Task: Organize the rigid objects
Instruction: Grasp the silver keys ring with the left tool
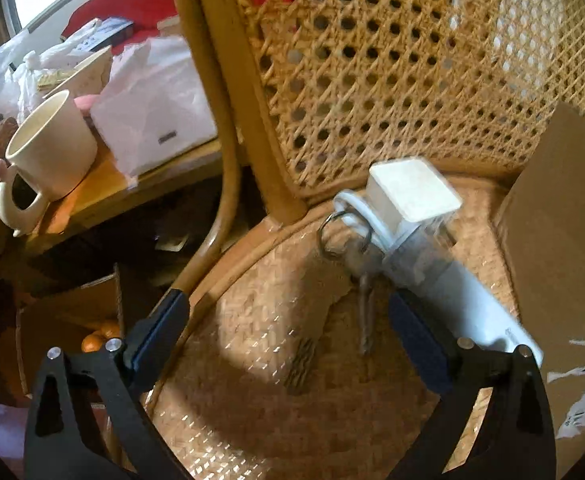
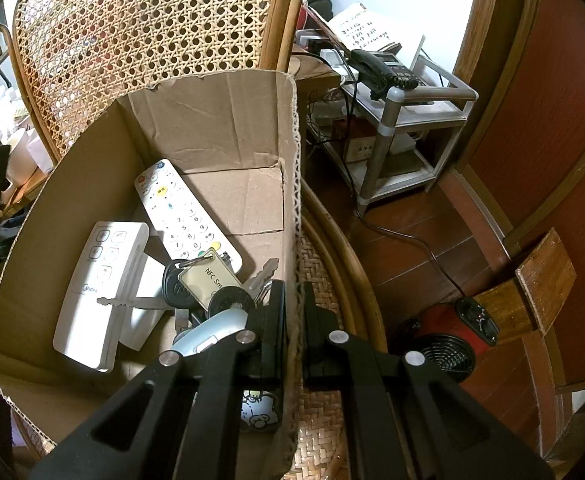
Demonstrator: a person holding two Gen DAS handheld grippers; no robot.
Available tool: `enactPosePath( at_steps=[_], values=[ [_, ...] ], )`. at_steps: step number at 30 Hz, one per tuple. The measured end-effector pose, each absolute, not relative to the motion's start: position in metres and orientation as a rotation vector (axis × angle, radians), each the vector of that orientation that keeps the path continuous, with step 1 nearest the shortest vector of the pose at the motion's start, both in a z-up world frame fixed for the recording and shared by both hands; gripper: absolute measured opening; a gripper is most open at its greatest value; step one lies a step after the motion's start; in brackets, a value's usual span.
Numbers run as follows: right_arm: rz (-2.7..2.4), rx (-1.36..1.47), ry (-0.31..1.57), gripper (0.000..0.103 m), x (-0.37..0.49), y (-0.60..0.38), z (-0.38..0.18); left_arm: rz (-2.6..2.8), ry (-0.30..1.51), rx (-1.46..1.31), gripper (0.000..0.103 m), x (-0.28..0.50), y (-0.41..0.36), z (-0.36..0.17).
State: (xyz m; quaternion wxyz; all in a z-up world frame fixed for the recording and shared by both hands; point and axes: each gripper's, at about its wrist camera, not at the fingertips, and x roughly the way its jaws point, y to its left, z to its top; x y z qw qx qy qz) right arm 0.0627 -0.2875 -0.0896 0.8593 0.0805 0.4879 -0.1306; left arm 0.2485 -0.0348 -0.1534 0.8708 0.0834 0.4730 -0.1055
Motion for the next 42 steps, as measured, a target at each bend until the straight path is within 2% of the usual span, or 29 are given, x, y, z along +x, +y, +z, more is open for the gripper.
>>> enactPosePath(
  at_steps=[5,6,8,9,10,13,14,15,25,42],
  values=[
    [-0.274,0.169,1.024,0.007,0.062,-0.288,-0.089,-0.234,0.997,0.062,0.083,0.260,-0.029,-0.160],
    [-0.274,0.168,1.024,0.007,0.063,-0.287,-0.089,-0.243,0.996,0.064,0.076,0.260,-0.031,-0.160],
    [-0.274,0.168,1.024,0.007,0.062,-0.288,-0.089,-0.277,0.973,0.065,0.045,0.258,-0.035,-0.159],
    [-0.275,0.170,1.025,0.007,0.063,-0.288,-0.090,-0.296,0.961,0.083,0.036,0.256,-0.039,-0.157],
    [-0.275,0.171,1.025,0.007,0.063,-0.288,-0.089,-0.295,0.954,0.112,0.032,0.254,-0.044,-0.157],
    [-0.275,0.170,1.025,0.007,0.063,-0.288,-0.089,-0.282,0.967,0.086,0.031,0.253,-0.042,-0.156],
    [-0.275,0.170,1.025,0.007,0.063,-0.288,-0.089,-0.280,0.969,0.080,0.022,0.253,-0.041,-0.155],
    [-0.274,0.169,1.025,0.007,0.063,-0.288,-0.089,-0.293,0.963,0.071,0.005,0.252,-0.040,-0.152],
    [-0.273,0.167,1.026,0.007,0.062,-0.289,-0.089,-0.286,1.000,0.045,0.006,0.255,-0.022,-0.151],
    [-0.273,0.165,1.026,0.007,0.062,-0.288,-0.089,-0.329,0.957,0.055,0.006,0.227,-0.020,-0.117]
  ],
)
